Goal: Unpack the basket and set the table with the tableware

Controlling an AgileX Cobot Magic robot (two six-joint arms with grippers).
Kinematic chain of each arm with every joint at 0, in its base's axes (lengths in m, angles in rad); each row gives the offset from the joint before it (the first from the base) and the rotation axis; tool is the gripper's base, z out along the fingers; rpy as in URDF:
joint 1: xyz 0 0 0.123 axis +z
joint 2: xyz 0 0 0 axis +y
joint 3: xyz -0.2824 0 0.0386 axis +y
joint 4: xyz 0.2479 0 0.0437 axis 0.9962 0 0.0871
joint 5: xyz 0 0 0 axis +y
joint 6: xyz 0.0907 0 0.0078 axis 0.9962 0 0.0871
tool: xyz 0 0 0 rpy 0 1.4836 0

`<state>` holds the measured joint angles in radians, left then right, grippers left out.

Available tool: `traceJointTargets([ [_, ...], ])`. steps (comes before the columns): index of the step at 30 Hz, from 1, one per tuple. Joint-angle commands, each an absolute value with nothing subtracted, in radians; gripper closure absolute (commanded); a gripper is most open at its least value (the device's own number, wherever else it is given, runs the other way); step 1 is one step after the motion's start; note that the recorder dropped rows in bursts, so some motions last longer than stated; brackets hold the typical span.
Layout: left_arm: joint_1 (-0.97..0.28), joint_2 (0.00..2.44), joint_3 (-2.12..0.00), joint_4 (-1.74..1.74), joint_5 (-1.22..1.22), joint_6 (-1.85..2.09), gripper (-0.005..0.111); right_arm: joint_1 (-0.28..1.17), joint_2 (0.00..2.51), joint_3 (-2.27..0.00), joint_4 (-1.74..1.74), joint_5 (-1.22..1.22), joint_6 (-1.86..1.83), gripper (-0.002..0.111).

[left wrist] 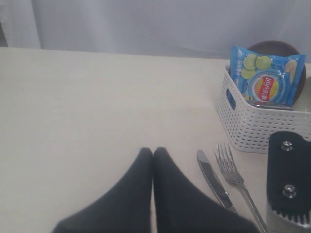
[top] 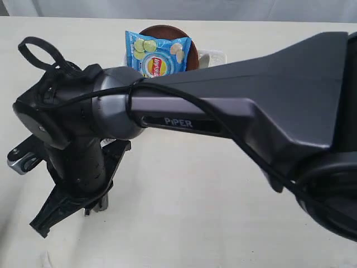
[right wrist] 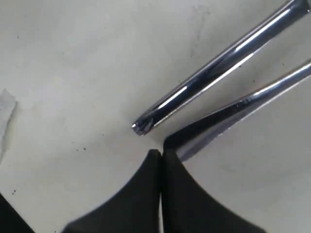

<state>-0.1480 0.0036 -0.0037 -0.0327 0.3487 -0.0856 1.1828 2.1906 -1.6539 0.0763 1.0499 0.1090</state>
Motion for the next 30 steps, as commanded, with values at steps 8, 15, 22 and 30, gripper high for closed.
traceJointTargets([
  [8,-0.153,0.0,0.0,-0.032,0.347,-0.083,0.107,1.177,2.248,-1.65,0.085,0.99,0.103,0.109],
  [15,-0.153,0.0,0.0,-0.032,0.347,-0.083,0.107,1.177,2.248,-1.65,0.132,0.951,0.083,0.109],
  [22,-0.153,0.0,0.0,-0.032,0.347,-0.083,0.107,1.145,2.167,-1.652,0.038,1.023,0.092,0.109],
  [30,-0.153,0.0,0.0,-0.032,0.347,-0.083,0.107,1.0,2.158,-1.65,-0.063,1.087,0.141,0.109],
])
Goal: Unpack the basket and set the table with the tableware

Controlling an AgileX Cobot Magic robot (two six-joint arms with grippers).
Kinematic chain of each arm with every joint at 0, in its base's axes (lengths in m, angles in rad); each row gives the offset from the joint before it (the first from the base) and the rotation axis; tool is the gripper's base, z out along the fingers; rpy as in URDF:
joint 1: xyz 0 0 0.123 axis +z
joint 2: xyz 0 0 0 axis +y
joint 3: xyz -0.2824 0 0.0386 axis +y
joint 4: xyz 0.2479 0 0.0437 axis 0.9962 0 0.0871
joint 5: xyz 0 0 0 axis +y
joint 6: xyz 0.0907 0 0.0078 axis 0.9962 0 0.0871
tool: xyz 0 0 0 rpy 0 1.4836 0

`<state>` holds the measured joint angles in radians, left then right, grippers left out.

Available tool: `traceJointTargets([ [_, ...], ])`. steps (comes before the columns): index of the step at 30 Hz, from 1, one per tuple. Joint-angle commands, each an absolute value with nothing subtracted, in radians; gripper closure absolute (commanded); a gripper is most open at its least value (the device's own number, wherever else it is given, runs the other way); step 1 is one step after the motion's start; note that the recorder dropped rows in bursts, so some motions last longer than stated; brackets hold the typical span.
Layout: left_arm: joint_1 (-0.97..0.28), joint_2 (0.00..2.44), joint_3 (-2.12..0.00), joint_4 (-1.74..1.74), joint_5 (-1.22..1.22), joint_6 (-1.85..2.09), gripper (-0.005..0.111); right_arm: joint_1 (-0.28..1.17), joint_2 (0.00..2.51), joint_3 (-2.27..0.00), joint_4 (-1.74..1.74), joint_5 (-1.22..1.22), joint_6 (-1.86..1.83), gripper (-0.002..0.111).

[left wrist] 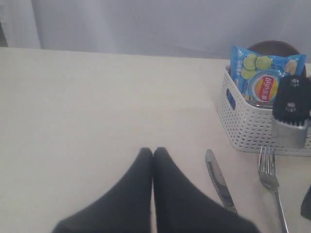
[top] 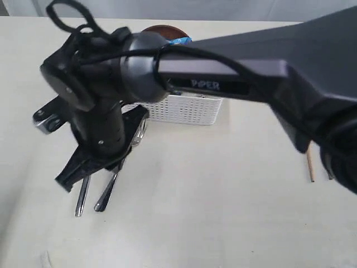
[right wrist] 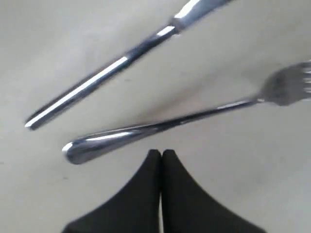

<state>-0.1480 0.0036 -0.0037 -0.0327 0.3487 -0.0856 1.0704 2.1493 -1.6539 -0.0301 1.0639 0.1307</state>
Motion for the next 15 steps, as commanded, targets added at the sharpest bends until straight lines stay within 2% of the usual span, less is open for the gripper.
traceJointTargets([
  [1,-0.153,0.0,0.0,-0.032,0.347,-0.083,0.107,0.978,2.163,-1.65,-0.063,1.077,0.143,0.109],
  [6,-0.153,0.0,0.0,-0.032,0.347,-0.083,0.107,0.908,2.194,-1.65,-0.057,1.037,0.157,0.109],
  [15,-0.153,0.0,0.0,-0.032,0.347,-0.083,0.107,0.913,2.245,-1.65,0.0,1.021,0.137,0.109],
])
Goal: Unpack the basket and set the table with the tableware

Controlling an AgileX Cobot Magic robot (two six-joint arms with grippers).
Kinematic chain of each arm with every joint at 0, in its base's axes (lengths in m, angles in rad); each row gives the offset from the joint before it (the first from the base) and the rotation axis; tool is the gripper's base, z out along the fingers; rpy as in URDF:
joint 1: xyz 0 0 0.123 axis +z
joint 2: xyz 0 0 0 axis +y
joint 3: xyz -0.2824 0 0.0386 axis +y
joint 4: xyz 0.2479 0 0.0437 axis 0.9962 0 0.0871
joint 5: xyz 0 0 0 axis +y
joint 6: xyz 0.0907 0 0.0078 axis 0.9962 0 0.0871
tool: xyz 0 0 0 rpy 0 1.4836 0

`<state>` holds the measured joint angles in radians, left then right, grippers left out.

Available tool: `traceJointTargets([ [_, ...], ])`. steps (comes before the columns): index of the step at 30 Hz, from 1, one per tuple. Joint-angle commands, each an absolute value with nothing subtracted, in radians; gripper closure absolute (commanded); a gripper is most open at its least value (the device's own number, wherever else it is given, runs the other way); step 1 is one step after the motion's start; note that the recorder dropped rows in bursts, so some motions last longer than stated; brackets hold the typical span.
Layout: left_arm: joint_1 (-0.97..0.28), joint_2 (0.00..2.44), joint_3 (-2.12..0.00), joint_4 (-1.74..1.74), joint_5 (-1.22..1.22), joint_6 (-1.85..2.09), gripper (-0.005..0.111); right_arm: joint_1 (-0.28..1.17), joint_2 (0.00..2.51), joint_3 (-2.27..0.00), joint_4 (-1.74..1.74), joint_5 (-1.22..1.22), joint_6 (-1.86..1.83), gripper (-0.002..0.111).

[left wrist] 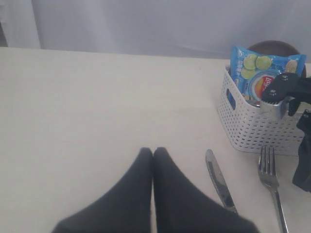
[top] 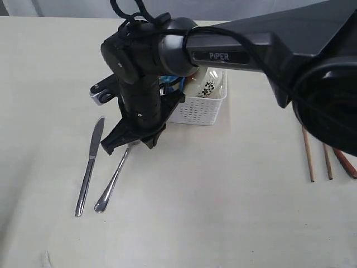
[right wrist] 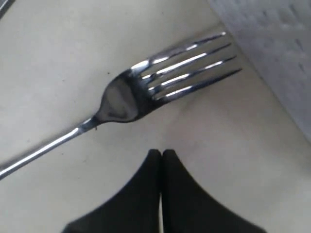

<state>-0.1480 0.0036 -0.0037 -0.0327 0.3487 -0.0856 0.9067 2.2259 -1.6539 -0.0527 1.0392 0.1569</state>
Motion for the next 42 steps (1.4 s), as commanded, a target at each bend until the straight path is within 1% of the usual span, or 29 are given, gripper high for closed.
traceJointTargets([
  [1,-0.153,0.0,0.0,-0.032,0.347,-0.083,0.107,0.913,2.248,-1.65,0.0,1.018,0.137,0.109],
  [7,-0.153,0.0,0.0,-0.032,0.347,-0.083,0.107,0.915,2.25,-1.65,0.103,1.009,0.104,0.109],
  [15,-0.153,0.0,0.0,-0.032,0.347,-0.083,0.107,0.925,2.248,-1.65,0.089,1.056,0.116,0.109],
  [26,-0.153,0.0,0.0,-0.032,0.347,-0.083,0.107,0.925,2.248,-1.65,0.071,0.926,0.131,0.109],
  [42,-0.153,0.0,0.0,-0.032,0.347,-0.083,0.107,0.937,2.248,-1.65,0.089,0.889,0.049,0.109],
])
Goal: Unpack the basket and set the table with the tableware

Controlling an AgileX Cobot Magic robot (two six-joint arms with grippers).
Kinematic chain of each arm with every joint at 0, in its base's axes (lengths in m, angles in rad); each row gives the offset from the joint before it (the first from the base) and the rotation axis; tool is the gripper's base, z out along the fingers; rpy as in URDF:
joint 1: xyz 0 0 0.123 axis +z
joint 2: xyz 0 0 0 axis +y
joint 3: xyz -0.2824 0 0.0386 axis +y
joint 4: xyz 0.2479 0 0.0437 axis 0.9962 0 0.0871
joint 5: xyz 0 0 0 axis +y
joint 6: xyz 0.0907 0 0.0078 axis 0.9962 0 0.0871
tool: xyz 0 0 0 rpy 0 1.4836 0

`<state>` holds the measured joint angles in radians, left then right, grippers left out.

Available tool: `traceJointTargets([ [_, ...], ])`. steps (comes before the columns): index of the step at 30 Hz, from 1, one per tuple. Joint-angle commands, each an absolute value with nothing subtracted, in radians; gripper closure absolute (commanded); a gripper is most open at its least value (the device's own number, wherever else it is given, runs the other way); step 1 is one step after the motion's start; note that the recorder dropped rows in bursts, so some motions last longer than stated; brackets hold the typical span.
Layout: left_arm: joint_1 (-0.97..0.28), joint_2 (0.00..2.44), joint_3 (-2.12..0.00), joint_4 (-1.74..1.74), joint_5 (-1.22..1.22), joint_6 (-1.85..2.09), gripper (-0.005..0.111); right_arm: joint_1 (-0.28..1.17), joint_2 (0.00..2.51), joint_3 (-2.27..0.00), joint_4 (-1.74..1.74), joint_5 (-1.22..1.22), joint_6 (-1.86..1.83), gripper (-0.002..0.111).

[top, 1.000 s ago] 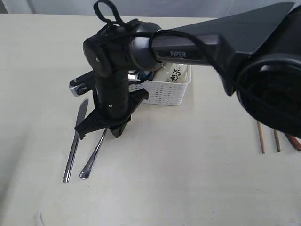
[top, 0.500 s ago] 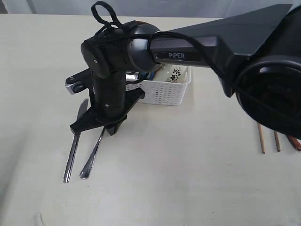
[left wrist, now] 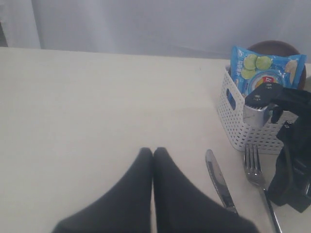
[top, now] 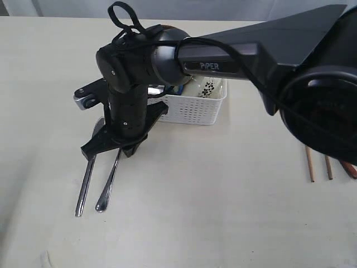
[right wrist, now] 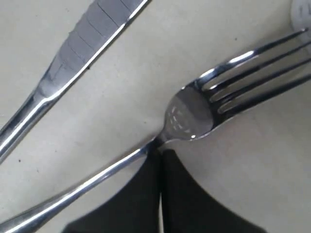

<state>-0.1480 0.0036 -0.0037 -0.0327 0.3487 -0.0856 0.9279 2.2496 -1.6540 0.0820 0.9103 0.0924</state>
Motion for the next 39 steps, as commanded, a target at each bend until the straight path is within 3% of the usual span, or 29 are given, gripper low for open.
traceJointTargets([
  [1,-0.153,0.0,0.0,-0.032,0.347,-0.083,0.107,0.938,2.248,-1.65,0.099,0.886,0.038,0.109],
  [17,-0.153,0.0,0.0,-0.032,0.347,-0.083,0.107,0.945,2.229,-1.65,0.092,0.883,0.02,0.109],
  [24,-0.153,0.0,0.0,-0.032,0.347,-0.083,0.107,0.94,1.971,-1.65,-0.11,0.919,0.058,0.109],
  [31,-0.153,0.0,0.0,-0.032,0.347,-0.083,0.107,0.623,1.794,-1.65,-0.087,0.926,-0.029,0.109],
  [39,-0.153,0.0,0.0,-0.032,0.347,-0.083,0.107,0.306,1.798,-1.65,0.31,0.869,-0.463,0.107],
])
